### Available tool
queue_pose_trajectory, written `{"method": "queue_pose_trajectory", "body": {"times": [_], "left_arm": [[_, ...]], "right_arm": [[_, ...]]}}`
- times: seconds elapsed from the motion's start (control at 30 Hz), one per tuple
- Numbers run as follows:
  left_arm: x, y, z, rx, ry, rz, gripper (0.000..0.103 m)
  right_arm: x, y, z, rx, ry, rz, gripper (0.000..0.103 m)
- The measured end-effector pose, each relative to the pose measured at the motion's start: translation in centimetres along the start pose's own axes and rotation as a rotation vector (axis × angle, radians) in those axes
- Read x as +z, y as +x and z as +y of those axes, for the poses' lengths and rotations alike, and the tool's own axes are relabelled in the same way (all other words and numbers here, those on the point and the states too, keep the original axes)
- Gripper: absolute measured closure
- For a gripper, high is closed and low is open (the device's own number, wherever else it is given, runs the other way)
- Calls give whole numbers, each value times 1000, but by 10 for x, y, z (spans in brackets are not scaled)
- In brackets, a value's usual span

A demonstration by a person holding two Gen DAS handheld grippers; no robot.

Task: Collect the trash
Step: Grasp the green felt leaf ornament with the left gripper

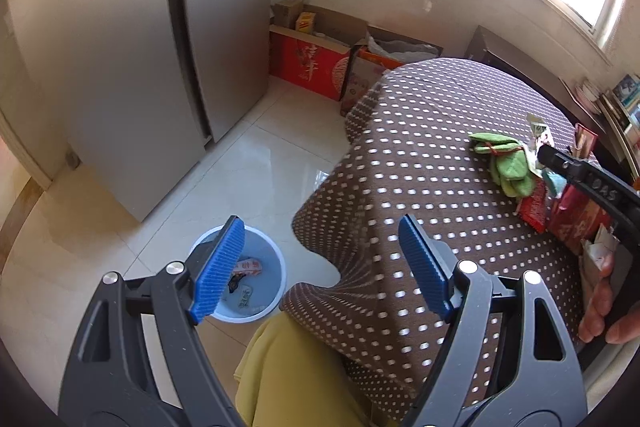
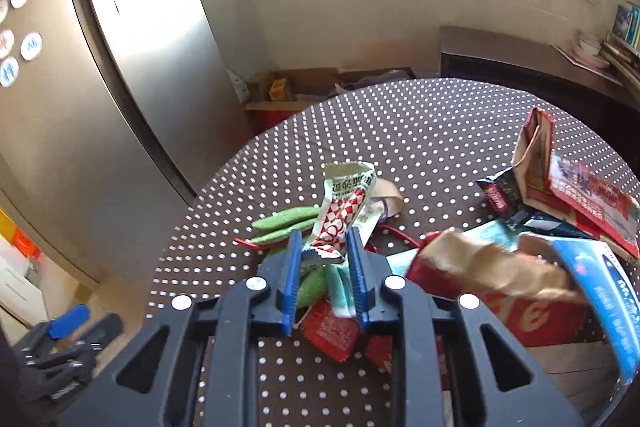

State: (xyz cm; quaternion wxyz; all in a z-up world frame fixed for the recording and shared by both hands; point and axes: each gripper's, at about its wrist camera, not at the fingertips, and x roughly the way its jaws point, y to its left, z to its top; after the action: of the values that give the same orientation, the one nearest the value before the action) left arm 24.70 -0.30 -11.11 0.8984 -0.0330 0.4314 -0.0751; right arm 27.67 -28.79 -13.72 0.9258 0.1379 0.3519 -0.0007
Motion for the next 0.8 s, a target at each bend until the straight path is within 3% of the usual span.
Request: {"method": "queue_pose_trajectory", "body": {"times": [0.17, 0.37, 0.47, 0.73, 0.8], "left_arm": [[6, 3, -30, -49, 54, 0, 22], [18, 16, -74, -133, 114, 17, 21], [29, 26, -101, -189, 156, 17, 20], [47, 70, -149, -182, 229, 96, 20], [50, 76, -150, -222, 215, 114, 20]], "right_arm": [[8, -31, -17, 48, 37, -53, 80], [12, -72, -42, 35, 59, -131, 80], [17, -79, -57, 19, 81, -147, 80], [11, -84, -93, -45, 152, -154, 80], [10, -84, -98, -53, 160, -151, 80]]}}
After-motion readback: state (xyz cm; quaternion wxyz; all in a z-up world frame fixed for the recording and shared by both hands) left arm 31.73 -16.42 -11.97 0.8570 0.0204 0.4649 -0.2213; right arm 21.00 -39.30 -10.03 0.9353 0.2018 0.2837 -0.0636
